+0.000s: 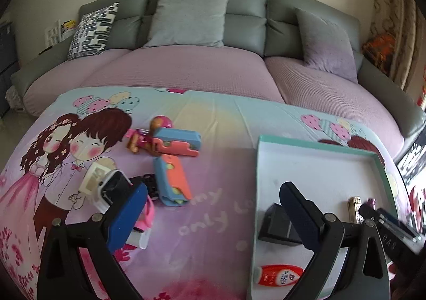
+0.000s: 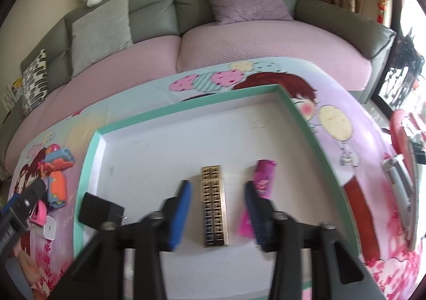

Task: Organize rigid objects
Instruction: 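Move both open tools back toward the remaining items on the bed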

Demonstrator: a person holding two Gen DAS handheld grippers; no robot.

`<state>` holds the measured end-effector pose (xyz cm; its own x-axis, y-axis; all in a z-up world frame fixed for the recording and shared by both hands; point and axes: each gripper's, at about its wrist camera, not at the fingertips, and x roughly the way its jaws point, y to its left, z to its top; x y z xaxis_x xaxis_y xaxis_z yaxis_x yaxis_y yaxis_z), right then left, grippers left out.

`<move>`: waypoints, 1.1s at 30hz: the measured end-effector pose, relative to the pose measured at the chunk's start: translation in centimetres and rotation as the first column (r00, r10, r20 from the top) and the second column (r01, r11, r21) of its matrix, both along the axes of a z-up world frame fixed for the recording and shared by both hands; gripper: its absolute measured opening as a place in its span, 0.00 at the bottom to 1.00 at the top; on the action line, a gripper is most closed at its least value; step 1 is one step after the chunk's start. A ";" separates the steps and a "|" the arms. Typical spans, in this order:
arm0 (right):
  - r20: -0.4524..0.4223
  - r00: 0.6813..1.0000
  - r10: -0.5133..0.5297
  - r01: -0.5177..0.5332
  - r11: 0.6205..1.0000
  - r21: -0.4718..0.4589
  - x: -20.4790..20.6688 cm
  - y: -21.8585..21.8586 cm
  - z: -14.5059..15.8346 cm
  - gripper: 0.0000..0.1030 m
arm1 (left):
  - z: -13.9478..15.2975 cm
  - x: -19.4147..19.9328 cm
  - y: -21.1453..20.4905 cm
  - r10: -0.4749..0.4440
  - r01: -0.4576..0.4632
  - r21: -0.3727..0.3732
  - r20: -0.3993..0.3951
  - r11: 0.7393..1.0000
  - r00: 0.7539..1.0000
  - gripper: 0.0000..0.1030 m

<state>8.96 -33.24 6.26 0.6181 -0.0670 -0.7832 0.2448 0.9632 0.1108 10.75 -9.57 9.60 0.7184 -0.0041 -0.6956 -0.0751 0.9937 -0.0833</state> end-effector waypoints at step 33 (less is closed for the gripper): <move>0.081 0.960 0.269 -0.265 0.962 -0.065 1.4 11.1 -0.5 1.00 | -0.6 -0.8 11.8 0.293 -0.293 -0.001 -0.042 0.956 0.955 0.98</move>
<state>10.36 -22.13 5.72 0.6859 0.0701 -0.7243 -0.0305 0.9972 0.0676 9.97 2.24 9.00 0.6600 0.1974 -0.7249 -0.3666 0.9268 -0.0814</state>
